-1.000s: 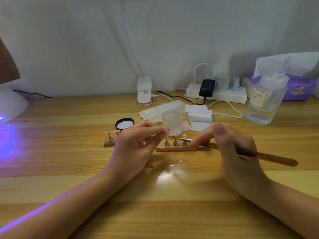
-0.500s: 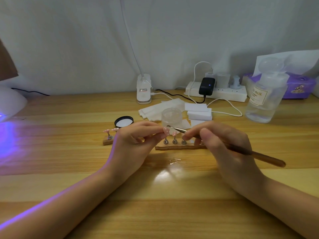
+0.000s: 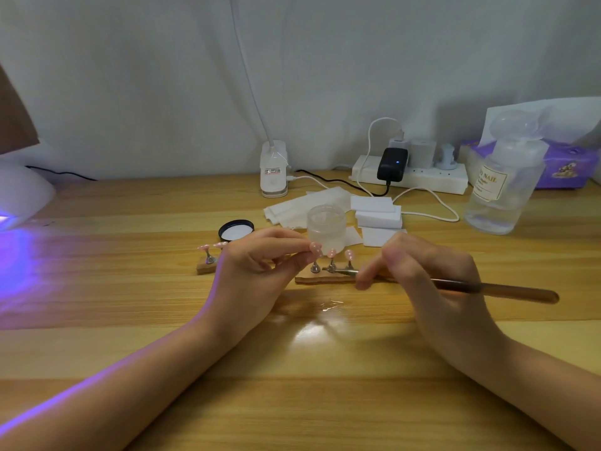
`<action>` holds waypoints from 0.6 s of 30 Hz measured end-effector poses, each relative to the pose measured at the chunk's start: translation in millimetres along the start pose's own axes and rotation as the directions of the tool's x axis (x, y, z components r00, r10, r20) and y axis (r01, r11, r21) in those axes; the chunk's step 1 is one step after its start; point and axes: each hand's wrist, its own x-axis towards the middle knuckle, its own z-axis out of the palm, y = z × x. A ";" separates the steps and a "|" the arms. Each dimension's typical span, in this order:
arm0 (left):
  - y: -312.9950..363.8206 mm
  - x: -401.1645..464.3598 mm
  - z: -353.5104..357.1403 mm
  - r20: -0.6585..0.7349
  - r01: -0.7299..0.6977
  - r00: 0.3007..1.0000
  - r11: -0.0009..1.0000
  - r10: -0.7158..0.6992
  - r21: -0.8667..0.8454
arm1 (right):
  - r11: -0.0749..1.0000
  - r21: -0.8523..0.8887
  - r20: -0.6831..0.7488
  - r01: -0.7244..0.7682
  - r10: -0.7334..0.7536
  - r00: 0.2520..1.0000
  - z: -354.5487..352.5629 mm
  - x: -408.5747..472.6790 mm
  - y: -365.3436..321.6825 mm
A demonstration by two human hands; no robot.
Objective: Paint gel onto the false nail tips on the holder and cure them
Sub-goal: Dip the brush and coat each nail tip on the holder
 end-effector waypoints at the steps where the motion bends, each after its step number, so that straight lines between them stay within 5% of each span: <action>1: 0.3 0.1 -0.1 0.001 0.004 1.000 1.000 -0.004 0.005 | 1.000 0.017 -0.010 0.003 -0.003 1.000 -0.2 0.0 0.1; 18: 3.4 -0.4 -0.9 0.009 0.054 0.998 0.998 -0.055 0.018 | 0.998 -0.068 0.007 -0.015 0.015 1.000 0.8 0.7 0.1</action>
